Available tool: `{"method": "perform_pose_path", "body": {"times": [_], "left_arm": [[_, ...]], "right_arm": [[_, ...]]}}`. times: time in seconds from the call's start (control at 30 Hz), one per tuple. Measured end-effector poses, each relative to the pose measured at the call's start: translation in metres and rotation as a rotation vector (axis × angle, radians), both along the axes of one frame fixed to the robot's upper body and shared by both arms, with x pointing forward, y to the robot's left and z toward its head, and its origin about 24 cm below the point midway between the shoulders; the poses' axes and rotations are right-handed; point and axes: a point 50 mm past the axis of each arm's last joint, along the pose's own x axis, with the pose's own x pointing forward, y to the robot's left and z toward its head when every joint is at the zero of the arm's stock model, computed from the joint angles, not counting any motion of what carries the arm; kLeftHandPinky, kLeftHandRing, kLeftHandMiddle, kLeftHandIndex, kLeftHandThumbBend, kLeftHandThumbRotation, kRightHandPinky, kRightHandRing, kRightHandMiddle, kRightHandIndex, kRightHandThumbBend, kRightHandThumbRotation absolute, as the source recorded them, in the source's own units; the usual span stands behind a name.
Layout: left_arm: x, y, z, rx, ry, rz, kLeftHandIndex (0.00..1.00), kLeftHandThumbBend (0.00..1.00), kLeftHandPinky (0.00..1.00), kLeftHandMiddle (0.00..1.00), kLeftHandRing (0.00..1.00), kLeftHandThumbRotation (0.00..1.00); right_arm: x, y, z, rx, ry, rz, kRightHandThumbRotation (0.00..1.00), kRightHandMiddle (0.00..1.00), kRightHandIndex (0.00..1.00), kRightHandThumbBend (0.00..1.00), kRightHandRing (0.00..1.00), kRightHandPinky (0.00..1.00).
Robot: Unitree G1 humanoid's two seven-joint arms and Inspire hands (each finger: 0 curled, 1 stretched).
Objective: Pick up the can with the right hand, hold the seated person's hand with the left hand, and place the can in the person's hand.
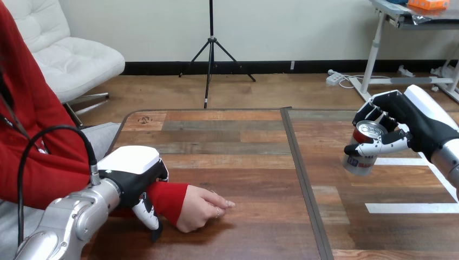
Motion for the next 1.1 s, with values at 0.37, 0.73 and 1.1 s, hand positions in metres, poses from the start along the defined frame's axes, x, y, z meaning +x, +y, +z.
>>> {"method": "perform_pose_path", "body": {"times": [0.37, 0.73, 1.1], "left_arm": [[-0.002, 0.000, -0.001, -0.059, 0.010, 0.001, 0.31, 0.80, 0.18, 0.31, 0.24, 0.00], [-0.009, 0.002, -0.001, -0.125, 0.011, 0.030, 0.32, 0.80, 0.19, 0.32, 0.25, 0.00], [-0.017, 0.002, 0.004, -0.199, -0.008, 0.055, 0.32, 0.78, 0.19, 0.32, 0.25, 0.00]], "right_arm": [[0.001, 0.001, 0.002, 0.001, -0.010, 0.006, 0.00, 0.46, 0.49, 0.75, 0.40, 0.43], [0.001, 0.001, 0.003, 0.001, -0.011, 0.006, 0.00, 0.45, 0.49, 0.74, 0.40, 0.42], [0.001, 0.002, 0.002, 0.001, -0.007, 0.001, 0.00, 0.45, 0.48, 0.75, 0.39, 0.40]]}}
